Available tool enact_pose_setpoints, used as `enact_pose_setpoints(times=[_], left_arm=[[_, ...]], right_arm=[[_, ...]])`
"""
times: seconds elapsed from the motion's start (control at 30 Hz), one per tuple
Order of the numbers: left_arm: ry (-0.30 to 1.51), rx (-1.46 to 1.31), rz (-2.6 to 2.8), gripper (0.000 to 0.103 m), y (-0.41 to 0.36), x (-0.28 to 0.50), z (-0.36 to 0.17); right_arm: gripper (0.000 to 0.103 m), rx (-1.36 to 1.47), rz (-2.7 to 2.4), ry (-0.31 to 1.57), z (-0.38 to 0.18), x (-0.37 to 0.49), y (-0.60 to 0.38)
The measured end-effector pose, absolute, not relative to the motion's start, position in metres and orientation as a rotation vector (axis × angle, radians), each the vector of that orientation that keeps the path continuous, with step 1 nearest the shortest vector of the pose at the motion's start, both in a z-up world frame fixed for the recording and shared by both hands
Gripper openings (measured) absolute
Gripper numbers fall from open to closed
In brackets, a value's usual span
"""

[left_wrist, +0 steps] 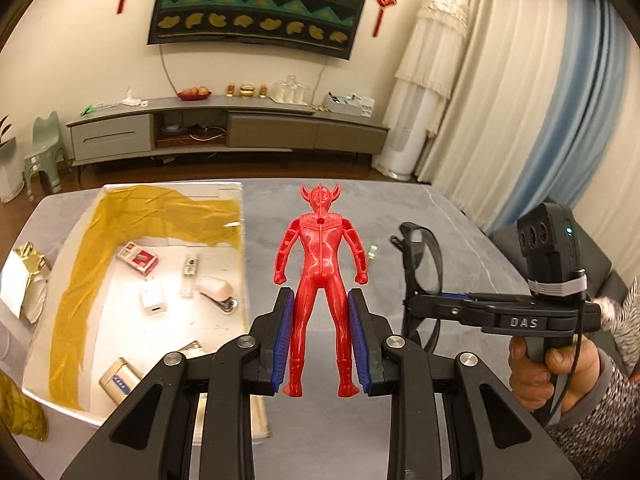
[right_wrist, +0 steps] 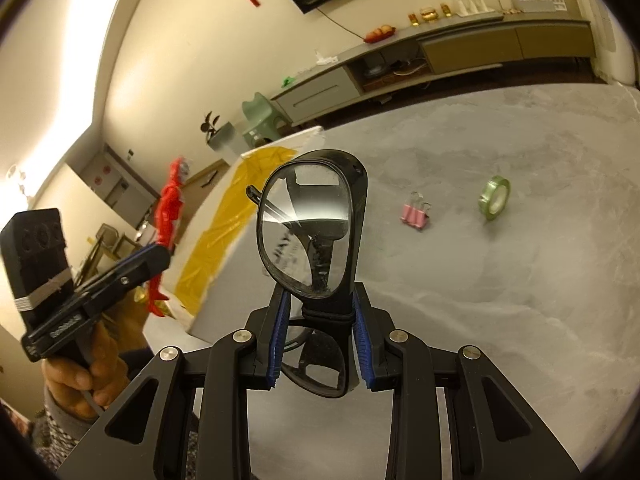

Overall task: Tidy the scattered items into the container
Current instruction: 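Carry the red figure and black glasses toward the cardboard box, then lower both tools over the box and open them to drop figure and glasses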

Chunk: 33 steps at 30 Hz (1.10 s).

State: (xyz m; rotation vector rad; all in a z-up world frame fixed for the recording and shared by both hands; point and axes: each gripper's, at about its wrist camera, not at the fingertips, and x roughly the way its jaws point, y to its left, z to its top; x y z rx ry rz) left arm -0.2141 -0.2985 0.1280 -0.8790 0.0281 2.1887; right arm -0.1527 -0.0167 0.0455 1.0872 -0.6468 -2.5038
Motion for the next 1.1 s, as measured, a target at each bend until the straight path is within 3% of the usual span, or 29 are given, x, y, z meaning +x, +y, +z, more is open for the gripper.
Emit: enact_pose_setpoints(times=[1.1], left_arm=[[-0.208, -0.853, 2.352, 0.029, -0.409, -0.260, 0.140]], right_arm=[[0.031, 0.981, -2.485, -0.396, 0.133, -0.188, -0.136]])
